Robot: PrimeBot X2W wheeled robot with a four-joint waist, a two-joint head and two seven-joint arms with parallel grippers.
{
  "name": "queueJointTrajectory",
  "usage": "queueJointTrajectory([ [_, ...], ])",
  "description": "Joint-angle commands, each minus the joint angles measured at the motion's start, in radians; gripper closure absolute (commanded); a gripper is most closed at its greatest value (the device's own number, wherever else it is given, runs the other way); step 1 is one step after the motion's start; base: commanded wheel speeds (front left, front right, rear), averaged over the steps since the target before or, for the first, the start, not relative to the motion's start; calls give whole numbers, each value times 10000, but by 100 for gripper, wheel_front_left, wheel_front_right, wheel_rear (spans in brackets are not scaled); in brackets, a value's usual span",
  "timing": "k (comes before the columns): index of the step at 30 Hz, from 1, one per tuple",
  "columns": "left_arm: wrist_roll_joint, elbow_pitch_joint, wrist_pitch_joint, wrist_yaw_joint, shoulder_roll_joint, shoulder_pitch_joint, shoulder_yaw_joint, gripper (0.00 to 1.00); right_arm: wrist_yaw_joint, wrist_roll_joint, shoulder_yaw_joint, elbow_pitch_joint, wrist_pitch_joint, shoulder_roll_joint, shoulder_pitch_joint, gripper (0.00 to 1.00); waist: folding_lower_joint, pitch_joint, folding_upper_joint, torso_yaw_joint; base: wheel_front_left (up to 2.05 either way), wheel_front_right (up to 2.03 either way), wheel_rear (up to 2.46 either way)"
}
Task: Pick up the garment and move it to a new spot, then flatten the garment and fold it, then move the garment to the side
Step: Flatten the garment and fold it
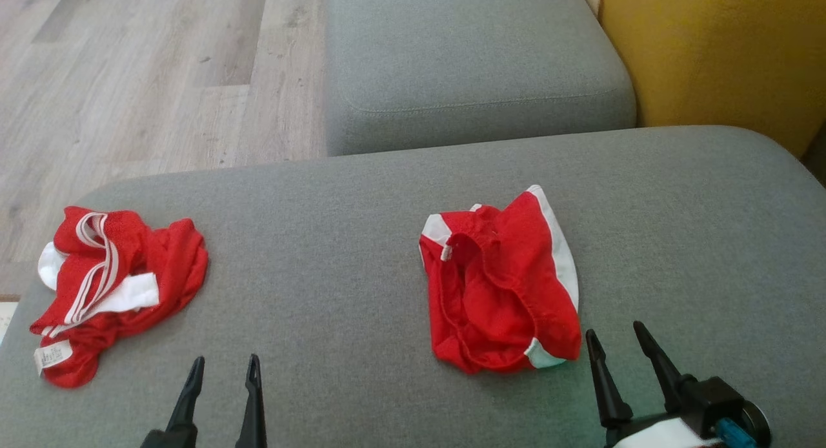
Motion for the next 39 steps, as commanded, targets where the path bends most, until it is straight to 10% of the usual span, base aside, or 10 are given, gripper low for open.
queueJointTrajectory([
  [1, 75, -267, -78, -15, -89, -497, 395, 0, 65, 43, 236, -303, -38, -28, -277, 0, 1, 4, 0, -4, 0, 0, 0],
  [27, 167, 18, -78, -206, -134, -504, 348, 0, 65, 82, 299, -253, -38, -26, -325, 0, 1, -11, 0, -168, 0, 0, 0],
  [39, 184, 474, -78, -572, -136, -1487, -1277, 0, 65, -99, 547, -641, -38, -110, -775, 0, 1, 715, 0, -1496, 0, 0, 0],
])
